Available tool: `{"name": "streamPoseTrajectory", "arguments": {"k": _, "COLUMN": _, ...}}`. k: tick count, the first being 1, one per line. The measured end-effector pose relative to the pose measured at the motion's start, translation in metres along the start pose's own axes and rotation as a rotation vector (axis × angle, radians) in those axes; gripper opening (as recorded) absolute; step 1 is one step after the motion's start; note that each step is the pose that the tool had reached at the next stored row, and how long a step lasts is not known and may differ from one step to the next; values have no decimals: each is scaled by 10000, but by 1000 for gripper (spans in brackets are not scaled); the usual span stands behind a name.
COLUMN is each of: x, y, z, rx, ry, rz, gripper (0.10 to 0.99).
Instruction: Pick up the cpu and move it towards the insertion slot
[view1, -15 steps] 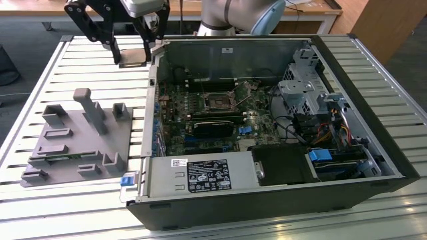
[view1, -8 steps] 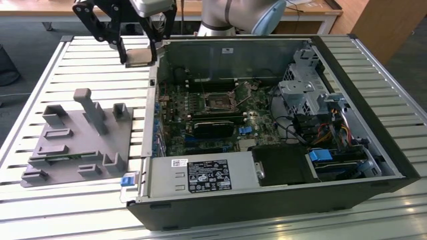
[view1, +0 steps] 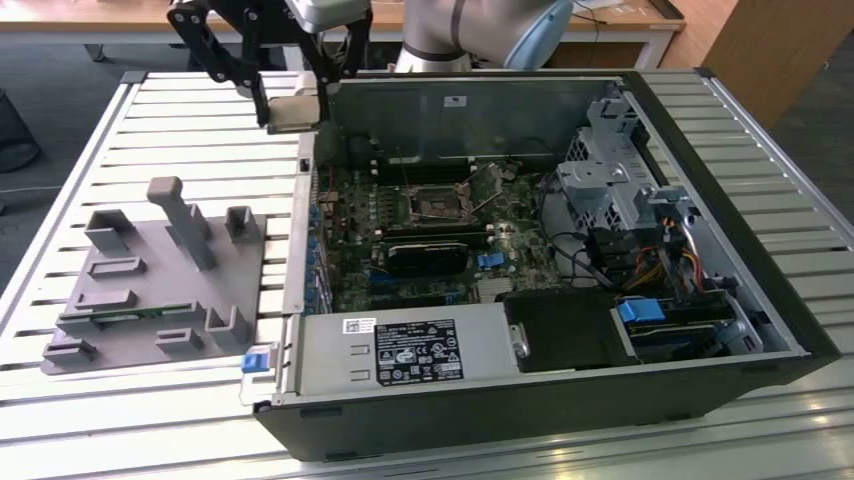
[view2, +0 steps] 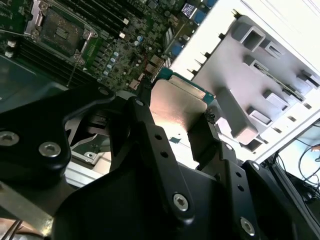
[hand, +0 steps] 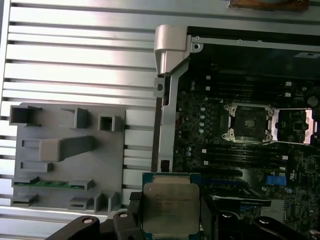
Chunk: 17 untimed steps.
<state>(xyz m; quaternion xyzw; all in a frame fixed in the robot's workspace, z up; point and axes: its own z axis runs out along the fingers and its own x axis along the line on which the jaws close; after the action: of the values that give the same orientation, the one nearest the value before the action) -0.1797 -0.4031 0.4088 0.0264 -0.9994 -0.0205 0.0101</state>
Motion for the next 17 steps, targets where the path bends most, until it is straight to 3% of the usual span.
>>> {"name": "streamPoseTrajectory", "arguments": {"k": 17, "x": -257, "y": 45, "z": -3, "rx": 1, "ry": 1, "rz": 0, "gripper": 541}}
